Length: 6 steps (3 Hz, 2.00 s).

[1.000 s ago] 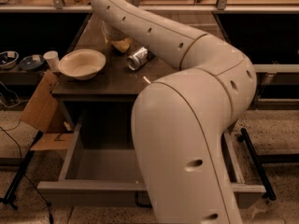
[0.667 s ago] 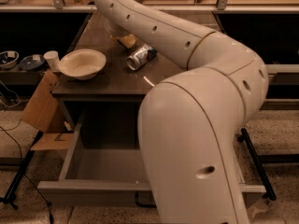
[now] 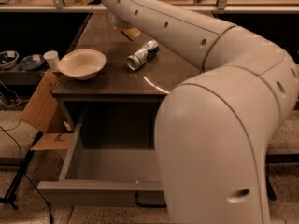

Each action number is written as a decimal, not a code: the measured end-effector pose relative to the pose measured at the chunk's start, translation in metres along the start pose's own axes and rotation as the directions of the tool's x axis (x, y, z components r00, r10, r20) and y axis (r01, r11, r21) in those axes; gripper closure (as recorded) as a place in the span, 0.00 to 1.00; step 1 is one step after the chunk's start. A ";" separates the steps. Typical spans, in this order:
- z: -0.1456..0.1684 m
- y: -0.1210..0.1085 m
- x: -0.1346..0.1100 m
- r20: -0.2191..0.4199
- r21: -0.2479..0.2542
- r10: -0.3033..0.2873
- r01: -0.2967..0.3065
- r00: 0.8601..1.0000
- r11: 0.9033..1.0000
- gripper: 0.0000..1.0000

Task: Place sponge into top drawer

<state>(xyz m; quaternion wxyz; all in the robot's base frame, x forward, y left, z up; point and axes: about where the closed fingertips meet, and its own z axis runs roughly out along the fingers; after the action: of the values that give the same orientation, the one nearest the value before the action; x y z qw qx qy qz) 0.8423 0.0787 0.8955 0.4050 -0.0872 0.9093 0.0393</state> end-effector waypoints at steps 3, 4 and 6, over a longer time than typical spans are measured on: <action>-0.080 -0.032 0.041 0.050 -0.108 0.029 -0.023 0.998 0.994 1.00; -0.117 -0.045 0.065 0.072 -0.167 0.019 -0.007 0.997 0.986 1.00; -0.163 -0.064 0.103 0.071 -0.198 0.007 0.008 0.997 0.980 1.00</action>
Offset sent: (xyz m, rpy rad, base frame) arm -0.0829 -0.0542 0.0265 0.1079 -0.0352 0.0482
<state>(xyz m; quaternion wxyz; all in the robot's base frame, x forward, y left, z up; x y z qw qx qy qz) 0.6682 -0.0200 0.9276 0.4265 -0.1258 0.8858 0.1325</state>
